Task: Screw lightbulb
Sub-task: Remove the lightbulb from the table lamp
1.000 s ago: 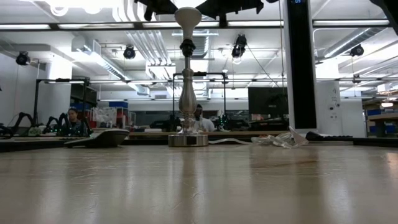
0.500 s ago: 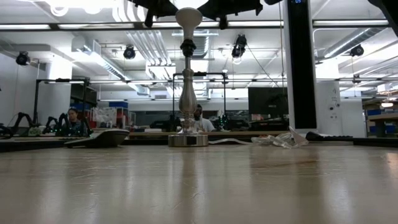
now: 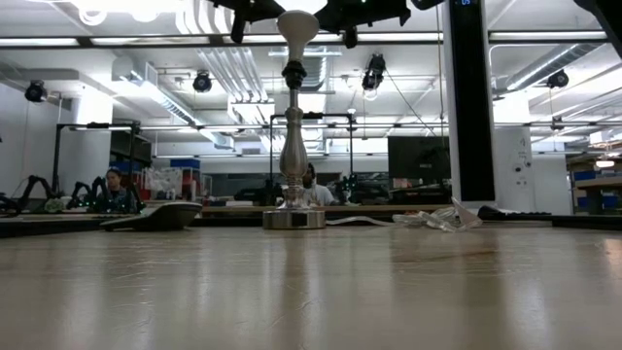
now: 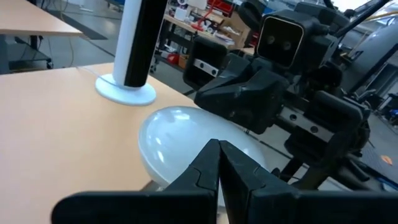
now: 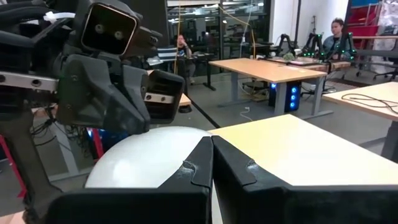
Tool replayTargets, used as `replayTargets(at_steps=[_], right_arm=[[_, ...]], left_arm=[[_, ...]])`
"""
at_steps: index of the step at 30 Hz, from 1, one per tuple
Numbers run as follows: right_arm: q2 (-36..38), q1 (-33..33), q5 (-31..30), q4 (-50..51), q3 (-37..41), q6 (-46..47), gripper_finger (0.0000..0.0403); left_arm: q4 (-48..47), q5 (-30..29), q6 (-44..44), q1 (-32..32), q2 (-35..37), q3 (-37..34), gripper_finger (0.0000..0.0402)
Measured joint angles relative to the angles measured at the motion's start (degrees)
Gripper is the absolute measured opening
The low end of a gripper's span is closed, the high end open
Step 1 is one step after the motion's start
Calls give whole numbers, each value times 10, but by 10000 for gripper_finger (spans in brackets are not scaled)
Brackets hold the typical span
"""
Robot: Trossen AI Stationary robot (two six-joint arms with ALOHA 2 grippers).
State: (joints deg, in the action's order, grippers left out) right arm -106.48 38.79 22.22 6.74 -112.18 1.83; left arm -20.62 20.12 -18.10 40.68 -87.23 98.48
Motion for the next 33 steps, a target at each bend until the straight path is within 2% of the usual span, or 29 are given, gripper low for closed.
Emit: replayTargets(at_steps=[12,20,27,33], right_arm=[[15,1,-6,20,-37,-5,0],[21,0,7,88,-80,-11,0],[21,-3,37,101,-58,10,0],[23,-3,37,73,-31,7,0]], left_arm=[[15,-20,33,9,26,-2,0],[22,-28,87,13,38,-1,0],[21,-29,189,17,39,-17,0],[28,-25,192,21,41,-41,0]])
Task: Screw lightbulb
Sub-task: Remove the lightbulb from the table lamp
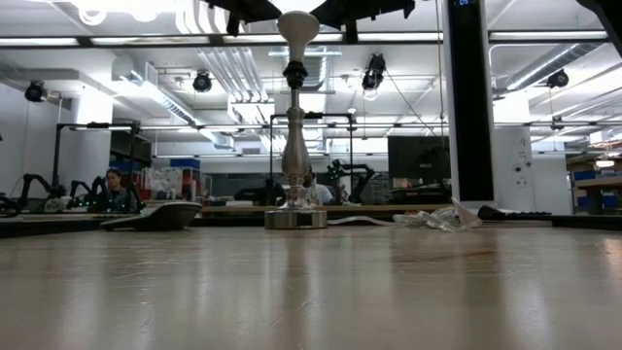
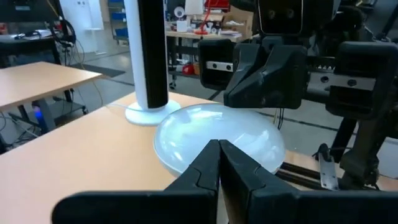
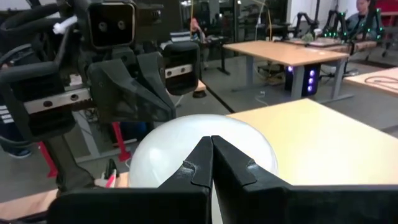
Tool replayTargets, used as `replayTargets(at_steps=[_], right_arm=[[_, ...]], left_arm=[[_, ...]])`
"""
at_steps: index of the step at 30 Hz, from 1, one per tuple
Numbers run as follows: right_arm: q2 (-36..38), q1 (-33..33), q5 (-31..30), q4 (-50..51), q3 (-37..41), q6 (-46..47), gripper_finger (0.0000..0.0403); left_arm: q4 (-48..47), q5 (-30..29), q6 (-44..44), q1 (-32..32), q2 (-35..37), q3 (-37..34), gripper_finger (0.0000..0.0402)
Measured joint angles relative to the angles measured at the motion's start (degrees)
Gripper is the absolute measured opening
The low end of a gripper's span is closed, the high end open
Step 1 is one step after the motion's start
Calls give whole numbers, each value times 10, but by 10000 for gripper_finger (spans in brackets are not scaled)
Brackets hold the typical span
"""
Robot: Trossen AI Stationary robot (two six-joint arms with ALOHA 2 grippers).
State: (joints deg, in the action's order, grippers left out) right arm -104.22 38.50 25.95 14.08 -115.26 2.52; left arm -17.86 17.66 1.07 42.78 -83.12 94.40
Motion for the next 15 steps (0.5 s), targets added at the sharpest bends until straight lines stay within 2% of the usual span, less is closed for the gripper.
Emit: replayTargets(at_steps=[4,9,15], right_arm=[[1,0,0,-26,22,0,0],[1,0,0,-51,42,0,0],[1,0,-1,-72,60,-7,0]], left_arm=[[8,0,-11,0,1,-10,0],[12,29,-58,-2,1,-22,0],[27,27,-75,-19,1,-29,0]])
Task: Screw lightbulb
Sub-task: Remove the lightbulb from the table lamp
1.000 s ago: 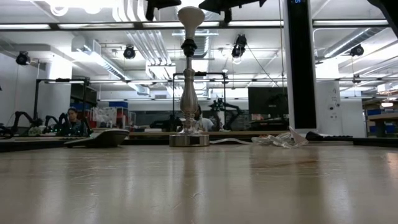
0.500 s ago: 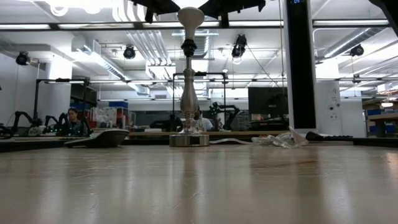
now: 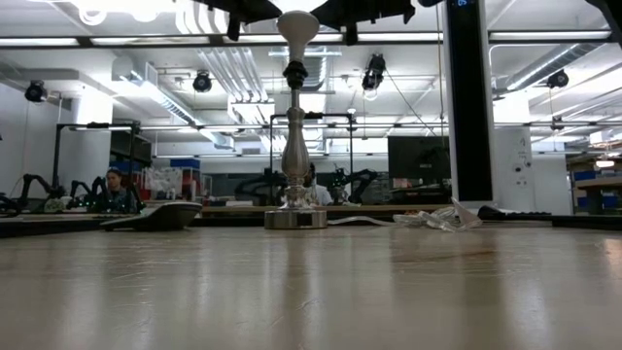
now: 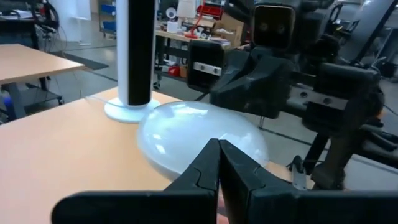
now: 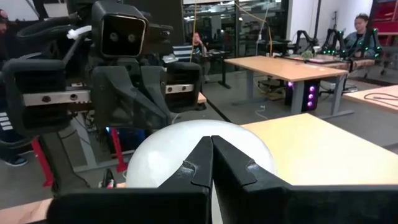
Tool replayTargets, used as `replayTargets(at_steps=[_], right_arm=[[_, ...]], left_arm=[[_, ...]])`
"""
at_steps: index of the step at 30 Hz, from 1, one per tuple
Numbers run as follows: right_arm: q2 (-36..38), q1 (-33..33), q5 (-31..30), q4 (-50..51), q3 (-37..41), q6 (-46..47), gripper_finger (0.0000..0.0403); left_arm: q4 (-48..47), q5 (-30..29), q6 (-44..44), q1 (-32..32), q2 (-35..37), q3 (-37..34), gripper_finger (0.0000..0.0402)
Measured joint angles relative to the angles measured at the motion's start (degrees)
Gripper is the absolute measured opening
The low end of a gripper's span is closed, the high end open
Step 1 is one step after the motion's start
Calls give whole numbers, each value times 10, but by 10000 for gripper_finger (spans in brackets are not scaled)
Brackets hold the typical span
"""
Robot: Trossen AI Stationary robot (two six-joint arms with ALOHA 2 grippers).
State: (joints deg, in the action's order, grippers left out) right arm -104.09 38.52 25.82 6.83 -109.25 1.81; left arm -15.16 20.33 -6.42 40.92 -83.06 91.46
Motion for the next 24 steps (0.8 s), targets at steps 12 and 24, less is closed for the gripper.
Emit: replayTargets(at_steps=[12,24], right_arm=[[6,1,-9,-9,-22,-4,0],[16,0,-4,70,-53,-22,0]], left_arm=[[17,16,-47,-15,6,25,0],[-9,-79,35,15,7,42,0]])
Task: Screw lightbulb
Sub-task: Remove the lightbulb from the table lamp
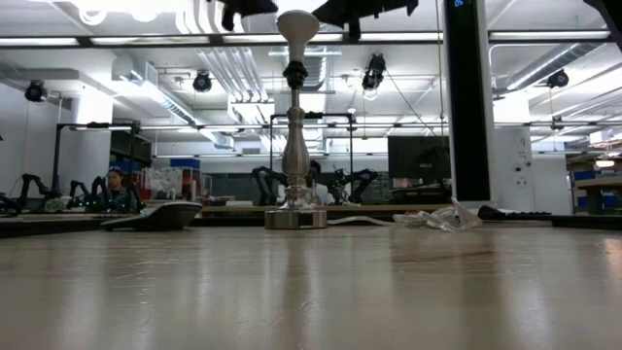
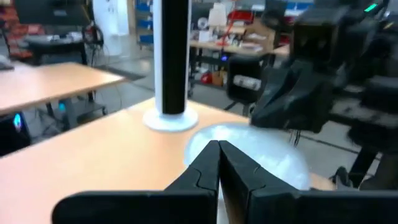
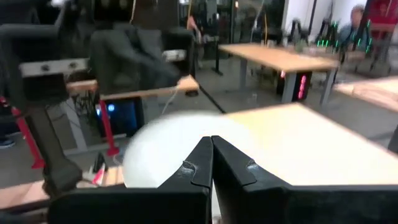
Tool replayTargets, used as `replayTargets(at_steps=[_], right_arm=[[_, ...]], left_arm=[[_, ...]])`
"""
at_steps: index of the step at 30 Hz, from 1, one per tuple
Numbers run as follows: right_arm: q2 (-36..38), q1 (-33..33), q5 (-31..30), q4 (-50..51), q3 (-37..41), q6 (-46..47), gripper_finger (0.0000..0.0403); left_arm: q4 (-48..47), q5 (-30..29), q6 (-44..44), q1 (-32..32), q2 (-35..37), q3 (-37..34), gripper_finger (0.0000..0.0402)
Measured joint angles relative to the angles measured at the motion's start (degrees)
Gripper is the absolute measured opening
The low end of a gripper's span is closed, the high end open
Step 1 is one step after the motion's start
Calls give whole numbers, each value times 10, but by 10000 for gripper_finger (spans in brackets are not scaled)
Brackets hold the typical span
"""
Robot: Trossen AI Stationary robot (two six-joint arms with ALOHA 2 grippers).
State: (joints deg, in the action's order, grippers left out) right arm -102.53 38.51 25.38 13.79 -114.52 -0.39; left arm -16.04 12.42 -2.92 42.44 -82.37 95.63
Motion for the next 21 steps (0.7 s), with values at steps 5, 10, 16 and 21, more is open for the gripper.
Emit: replayTargets(at_steps=[5,10,16,21], right_arm=[[3,1,1,-23,32,19,0],[4,1,0,-46,53,22,0],[4,0,-2,-49,55,10,0],[3,2,-18,-59,55,2,0]], left_arm=[[-11,1,-1,3,-13,-2,0],[-14,22,-13,3,-24,1,0],[-19,72,-57,3,-26,1,0],[-23,91,-96,1,-25,1,0]])
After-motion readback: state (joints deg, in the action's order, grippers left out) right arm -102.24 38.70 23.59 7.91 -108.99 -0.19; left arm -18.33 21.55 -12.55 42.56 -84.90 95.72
